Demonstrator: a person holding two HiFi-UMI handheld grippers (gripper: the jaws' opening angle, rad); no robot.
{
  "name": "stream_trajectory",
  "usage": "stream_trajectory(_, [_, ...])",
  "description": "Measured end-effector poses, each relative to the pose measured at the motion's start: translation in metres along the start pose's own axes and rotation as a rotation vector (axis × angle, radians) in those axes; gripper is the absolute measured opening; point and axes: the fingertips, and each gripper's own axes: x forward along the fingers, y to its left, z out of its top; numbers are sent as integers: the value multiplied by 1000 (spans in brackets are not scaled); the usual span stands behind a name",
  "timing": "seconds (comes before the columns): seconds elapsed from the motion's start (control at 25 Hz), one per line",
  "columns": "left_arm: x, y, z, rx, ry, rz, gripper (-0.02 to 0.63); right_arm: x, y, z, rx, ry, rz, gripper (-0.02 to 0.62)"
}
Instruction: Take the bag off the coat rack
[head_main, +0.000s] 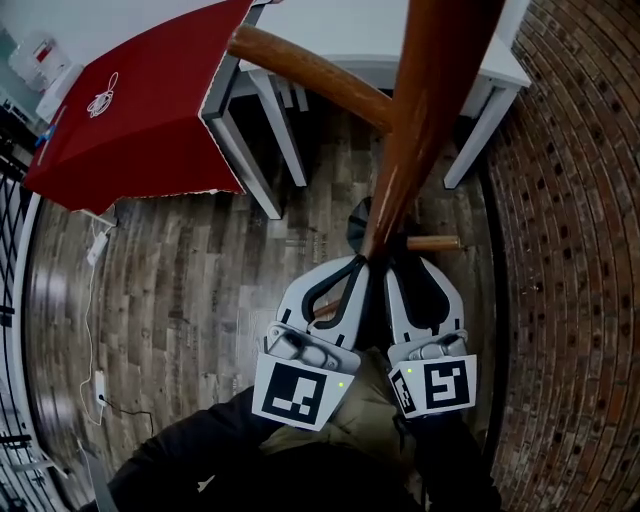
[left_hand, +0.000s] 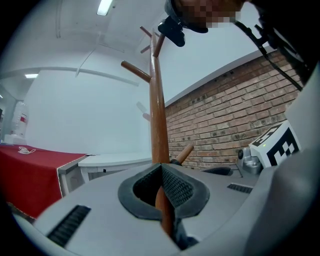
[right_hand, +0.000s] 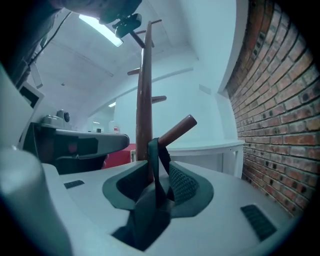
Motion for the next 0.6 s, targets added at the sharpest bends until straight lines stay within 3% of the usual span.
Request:
stream_trajectory(0.2, [0,3,-4,20,5,-10,9,6,-5,-12,-3,63,-47,115])
stream_trajectory(0.44, [-4,0,-1,11,-9,-4,9,5,2,-16,-25,101,-21,25])
stream_trajectory(0.6, [-6,-4,3,22,-10,-4,9,2,1,-12,30,91,-8,20])
